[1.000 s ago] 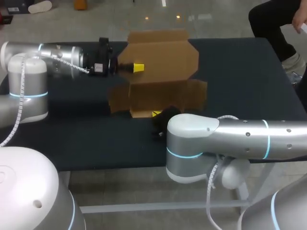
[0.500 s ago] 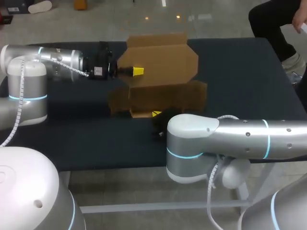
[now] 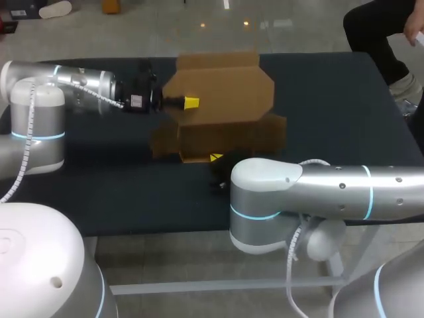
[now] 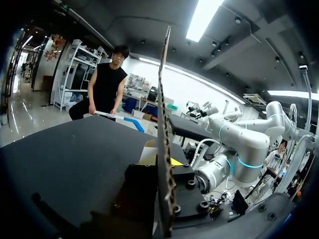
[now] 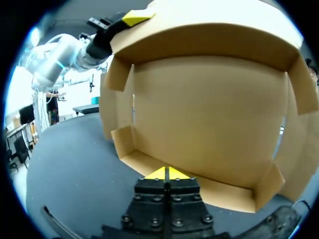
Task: Assemble the packaging by folding the flat box into shape, placing the metal phone stand inside, and closing the box properly
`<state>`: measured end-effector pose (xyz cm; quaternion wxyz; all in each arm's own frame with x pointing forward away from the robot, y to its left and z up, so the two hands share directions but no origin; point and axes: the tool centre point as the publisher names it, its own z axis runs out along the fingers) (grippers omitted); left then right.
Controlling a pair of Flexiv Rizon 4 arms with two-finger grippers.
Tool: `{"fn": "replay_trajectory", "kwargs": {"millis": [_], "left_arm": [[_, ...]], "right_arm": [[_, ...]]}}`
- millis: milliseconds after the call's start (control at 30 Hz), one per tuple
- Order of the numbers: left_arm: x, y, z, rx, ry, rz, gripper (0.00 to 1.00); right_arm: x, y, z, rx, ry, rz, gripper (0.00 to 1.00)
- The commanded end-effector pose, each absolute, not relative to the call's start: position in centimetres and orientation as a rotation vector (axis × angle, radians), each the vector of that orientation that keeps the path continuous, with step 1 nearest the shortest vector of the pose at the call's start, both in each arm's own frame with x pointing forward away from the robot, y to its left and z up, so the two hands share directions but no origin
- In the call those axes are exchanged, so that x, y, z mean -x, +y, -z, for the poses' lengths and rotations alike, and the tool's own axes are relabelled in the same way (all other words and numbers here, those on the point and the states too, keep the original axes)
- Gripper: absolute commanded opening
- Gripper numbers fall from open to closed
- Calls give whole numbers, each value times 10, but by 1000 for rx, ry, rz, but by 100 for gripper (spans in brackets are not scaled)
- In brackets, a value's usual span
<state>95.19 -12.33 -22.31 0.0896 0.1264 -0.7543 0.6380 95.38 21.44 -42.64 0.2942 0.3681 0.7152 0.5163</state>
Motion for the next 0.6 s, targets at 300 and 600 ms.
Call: {"fn": "replay_trajectory", "kwargs": {"millis": [300, 600], "left_arm": [[-950, -125, 228, -384, -2258, -1877, 0], [-949, -126, 229, -385, -2273, -1861, 0]], "right_arm": [[-954, 216, 429, -982, 1899, -1370, 0], [-954, 216, 429, -982, 1899, -1370, 0]]}}
